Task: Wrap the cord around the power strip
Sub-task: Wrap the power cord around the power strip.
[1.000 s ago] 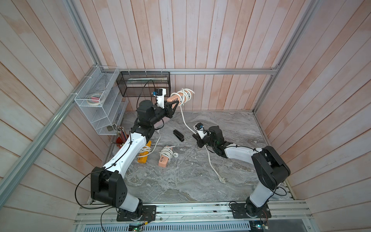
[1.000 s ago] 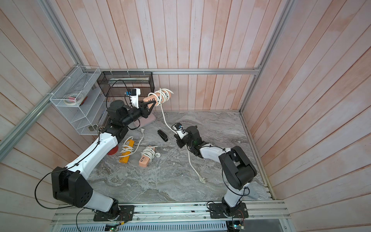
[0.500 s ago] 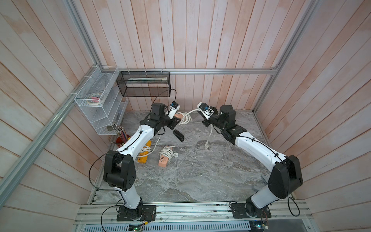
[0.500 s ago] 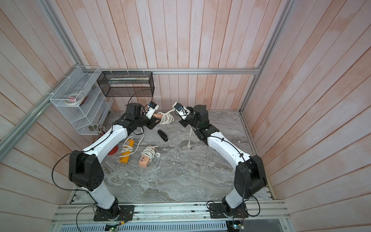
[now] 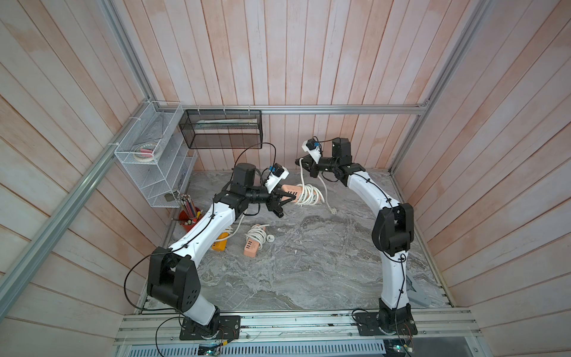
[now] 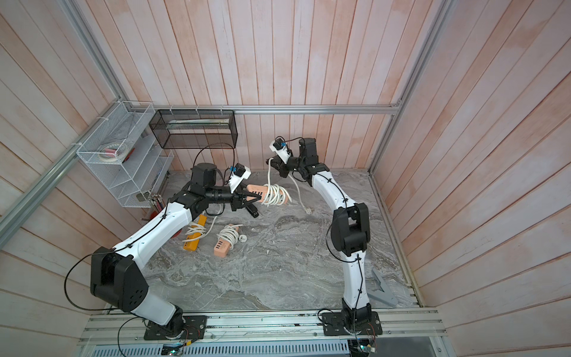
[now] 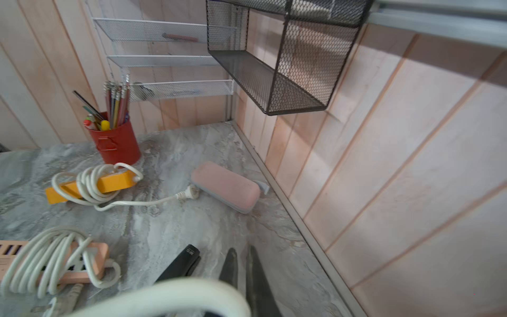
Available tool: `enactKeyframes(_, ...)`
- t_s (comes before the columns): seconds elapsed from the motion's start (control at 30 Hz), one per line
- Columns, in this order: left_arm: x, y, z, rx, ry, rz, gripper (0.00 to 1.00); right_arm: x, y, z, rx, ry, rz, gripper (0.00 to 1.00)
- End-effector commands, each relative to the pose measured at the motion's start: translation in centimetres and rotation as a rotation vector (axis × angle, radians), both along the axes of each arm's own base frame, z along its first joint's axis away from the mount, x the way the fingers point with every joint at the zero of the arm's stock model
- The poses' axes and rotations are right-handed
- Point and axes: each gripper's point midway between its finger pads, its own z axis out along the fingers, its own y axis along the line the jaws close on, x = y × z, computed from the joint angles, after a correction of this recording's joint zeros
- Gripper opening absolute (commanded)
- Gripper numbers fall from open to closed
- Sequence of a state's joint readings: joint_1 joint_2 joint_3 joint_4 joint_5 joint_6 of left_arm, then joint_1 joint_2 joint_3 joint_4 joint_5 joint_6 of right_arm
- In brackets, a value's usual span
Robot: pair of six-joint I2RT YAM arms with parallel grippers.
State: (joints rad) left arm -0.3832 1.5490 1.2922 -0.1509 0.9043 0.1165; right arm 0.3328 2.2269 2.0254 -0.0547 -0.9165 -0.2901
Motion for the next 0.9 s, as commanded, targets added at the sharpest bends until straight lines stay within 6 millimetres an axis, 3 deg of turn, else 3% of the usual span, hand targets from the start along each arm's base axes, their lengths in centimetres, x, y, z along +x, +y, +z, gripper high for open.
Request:
enactKeyframes(0.0, -10.3, -1.3, 8.9, -0.262, -0.114, -0.425, 0.0, 4.8, -3.4, -3.7, 0.089, 0.175, -0.167, 0.05)
enactKeyframes(0.1, -9.4, -0.9, 10.3, -0.311, -0.143, -0.353, 0.0, 3.5, -2.9, -5.8, 0.175, 0.251, -0.162, 0.09)
enactKeyframes(0.23, -7.5, -0.9, 10.0, -0.328, -0.147, -0.246, 0.0, 1.4, -2.6, -7.2, 0.226, 0.309, -0.166, 0.2)
enactKeyframes(0.47, -4.2, 0.9, 10.4, -0.397, -0.156, -0.022, 0.0, -1.9, -4.0, -9.2, 0.202, 0.356, -0.21, 0.38)
enactKeyframes(0.6, -3.8, 1.2, 10.4, -0.413, -0.142, -0.003, 0.0, -3.0, -4.5, -10.6, 0.166, 0.36, -0.237, 0.4)
enactKeyframes(0.87, -2.9, 1.5, 10.3, -0.408, -0.13, 0.06, 0.0, -3.2, -4.7, -12.8, 0.111, 0.371, -0.274, 0.38)
